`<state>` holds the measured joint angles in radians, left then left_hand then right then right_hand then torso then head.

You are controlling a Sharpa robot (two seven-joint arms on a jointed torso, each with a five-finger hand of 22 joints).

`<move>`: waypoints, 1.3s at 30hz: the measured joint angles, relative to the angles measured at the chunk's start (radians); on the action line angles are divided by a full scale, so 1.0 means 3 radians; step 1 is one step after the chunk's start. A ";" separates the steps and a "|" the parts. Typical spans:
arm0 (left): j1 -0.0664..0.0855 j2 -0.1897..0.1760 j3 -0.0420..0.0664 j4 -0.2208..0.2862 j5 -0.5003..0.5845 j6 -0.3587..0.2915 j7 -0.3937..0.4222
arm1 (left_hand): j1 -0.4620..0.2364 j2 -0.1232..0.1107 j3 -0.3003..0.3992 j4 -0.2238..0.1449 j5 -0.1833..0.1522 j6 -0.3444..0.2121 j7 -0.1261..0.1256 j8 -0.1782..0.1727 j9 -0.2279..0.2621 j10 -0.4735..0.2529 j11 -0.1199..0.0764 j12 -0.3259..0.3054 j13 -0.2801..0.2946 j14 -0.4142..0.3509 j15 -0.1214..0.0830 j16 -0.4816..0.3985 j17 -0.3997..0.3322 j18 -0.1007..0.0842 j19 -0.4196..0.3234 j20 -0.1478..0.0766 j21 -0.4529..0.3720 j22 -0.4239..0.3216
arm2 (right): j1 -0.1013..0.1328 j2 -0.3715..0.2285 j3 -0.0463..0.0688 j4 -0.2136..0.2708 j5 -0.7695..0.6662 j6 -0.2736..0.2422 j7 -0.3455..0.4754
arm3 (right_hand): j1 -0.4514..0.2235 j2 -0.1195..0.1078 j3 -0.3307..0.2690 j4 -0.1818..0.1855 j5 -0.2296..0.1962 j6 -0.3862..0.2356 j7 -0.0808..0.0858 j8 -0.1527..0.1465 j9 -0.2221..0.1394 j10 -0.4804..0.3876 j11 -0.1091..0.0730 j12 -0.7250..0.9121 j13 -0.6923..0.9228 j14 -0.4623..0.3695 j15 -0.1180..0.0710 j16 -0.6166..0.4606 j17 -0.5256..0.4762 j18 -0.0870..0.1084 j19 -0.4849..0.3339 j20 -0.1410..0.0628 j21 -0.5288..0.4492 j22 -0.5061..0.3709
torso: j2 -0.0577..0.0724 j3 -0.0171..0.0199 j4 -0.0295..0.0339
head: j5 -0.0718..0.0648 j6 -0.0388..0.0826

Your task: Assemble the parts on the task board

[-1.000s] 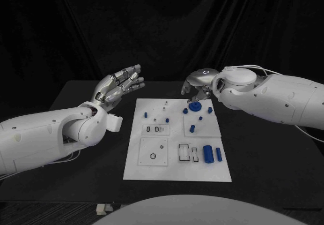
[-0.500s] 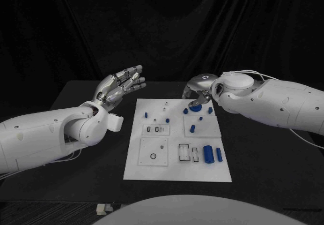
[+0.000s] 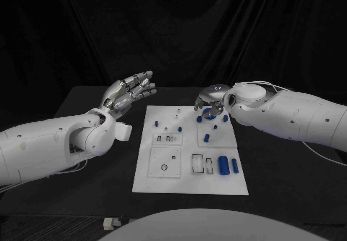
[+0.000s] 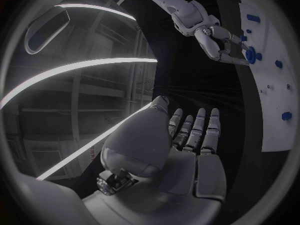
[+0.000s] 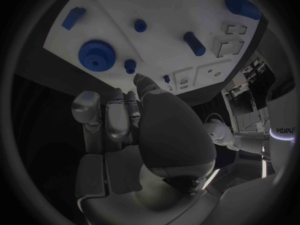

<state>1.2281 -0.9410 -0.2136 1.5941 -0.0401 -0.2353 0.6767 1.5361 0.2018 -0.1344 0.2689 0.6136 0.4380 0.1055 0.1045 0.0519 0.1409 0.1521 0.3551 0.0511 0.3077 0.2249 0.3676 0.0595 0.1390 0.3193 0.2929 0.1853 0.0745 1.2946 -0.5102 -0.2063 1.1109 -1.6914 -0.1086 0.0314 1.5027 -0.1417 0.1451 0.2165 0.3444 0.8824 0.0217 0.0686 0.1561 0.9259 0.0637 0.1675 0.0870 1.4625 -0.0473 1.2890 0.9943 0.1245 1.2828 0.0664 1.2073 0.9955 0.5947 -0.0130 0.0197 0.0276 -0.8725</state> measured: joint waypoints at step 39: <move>-0.0032 0.0004 0.0000 -0.0027 -0.0003 0.0076 0.0001 | 0.0017 -0.0017 0.0055 0.0009 0.0016 0.0208 0.0113 0.0077 0.0024 -0.0040 -0.0040 0.0016 0.0001 -0.0013 0.0013 0.0000 -0.0004 0.0000 0.0000 0.0000 0.0000 -0.0014 | -0.0195 0.0182 0.0001 -0.0341 -0.0005 -0.0126 0.0254 | 0.0074 -0.0033 0.0318 -0.0115 0.0344 0.0151 0.0008 0.0039 0.0143 -0.0044 -0.0027 0.0272 0.0144 -0.0085 0.0002 -0.0016 -0.0027 0.0000 -0.0107 -0.0012 -0.0055 0.0039 | -0.0006 0.0000 -0.0001 | -0.0004 0.0000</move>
<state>1.2186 -0.9397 -0.2137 1.5859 -0.0409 -0.2125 0.6769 1.5411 0.1968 -0.1178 0.2717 0.6185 0.5005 0.1394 0.1278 0.0591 0.1289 0.1401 0.3600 0.0513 0.3039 0.2287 0.3676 0.0582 0.1390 0.3191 0.2928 0.1852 0.0703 1.2360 -0.4557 -0.2061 1.0088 -1.6929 -0.1466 0.1076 1.5250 -0.1515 0.2403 0.1821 0.4474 0.9277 0.0242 0.0803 0.1989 0.9127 0.0555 0.2492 0.1303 1.4371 -0.0468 1.2841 0.9861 0.1245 1.2507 0.0628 1.1907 1.0073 0.5929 -0.0131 0.0195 0.0265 -0.8725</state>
